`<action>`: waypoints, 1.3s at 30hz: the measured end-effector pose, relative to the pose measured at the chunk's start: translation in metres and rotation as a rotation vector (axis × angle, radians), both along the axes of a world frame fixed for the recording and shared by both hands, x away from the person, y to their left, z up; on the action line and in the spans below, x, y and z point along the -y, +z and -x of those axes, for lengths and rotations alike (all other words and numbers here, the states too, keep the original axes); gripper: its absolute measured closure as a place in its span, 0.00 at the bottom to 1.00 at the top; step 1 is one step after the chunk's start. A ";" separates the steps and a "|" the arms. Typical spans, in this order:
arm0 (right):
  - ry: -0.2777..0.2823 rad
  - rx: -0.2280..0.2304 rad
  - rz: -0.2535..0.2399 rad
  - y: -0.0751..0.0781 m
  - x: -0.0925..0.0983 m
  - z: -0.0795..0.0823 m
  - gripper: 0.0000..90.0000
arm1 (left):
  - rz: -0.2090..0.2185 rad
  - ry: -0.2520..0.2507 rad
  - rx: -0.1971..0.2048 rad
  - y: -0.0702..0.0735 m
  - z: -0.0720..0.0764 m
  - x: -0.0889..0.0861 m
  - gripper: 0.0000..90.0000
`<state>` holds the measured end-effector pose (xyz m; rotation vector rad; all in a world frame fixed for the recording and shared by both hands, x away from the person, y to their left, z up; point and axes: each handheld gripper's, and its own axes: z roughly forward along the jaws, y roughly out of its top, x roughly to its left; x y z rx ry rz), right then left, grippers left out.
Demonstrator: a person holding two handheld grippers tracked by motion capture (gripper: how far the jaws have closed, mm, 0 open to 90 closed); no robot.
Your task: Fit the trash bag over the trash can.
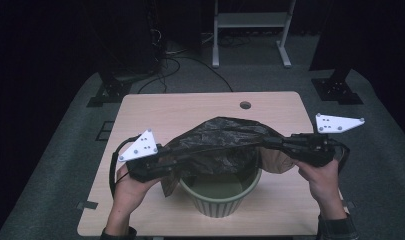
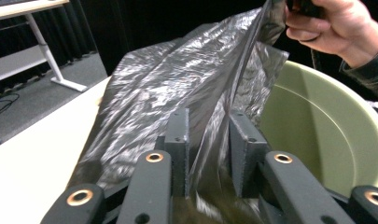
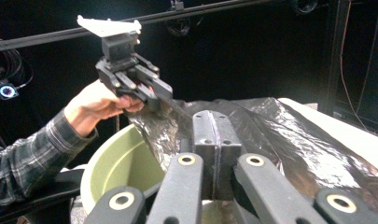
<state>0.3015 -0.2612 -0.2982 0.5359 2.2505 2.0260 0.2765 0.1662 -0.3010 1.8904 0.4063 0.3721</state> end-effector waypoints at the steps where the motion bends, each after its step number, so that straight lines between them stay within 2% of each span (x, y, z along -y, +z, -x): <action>1: -0.001 -0.002 -0.002 -0.001 0.001 0.000 1.00 | 0.002 0.004 0.003 0.001 0.000 -0.004 0.81; 6: -0.014 -0.002 -0.007 -0.003 0.006 -0.001 1.00 | 0.034 0.035 0.004 0.006 -0.002 -0.020 0.92; 10: -0.031 -0.010 -0.009 -0.003 0.009 -0.006 1.00 | 0.069 0.043 -0.001 0.008 -0.009 -0.028 0.99; 14: -0.047 -0.020 -0.001 -0.005 0.007 -0.014 1.00 | 0.044 0.061 0.005 0.009 -0.018 -0.028 1.00; 20: -0.097 -0.036 0.021 -0.008 0.002 -0.033 1.00 | 0.060 0.100 -0.003 0.006 -0.039 -0.028 1.00; 25: -0.134 -0.065 0.016 -0.016 -0.001 -0.055 1.00 | 0.084 0.128 -0.020 -0.001 -0.060 -0.028 1.00; 29: -0.165 -0.091 0.017 -0.023 -0.004 -0.071 1.00 | 0.081 0.152 -0.035 -0.009 -0.076 -0.029 1.00; 34: -0.195 -0.107 0.033 -0.032 -0.010 -0.085 1.00 | 0.092 0.180 -0.070 -0.022 -0.091 -0.030 1.00; 39: -0.228 -0.145 0.056 -0.044 -0.014 -0.096 1.00 | 0.087 0.203 -0.111 -0.038 -0.103 -0.029 1.00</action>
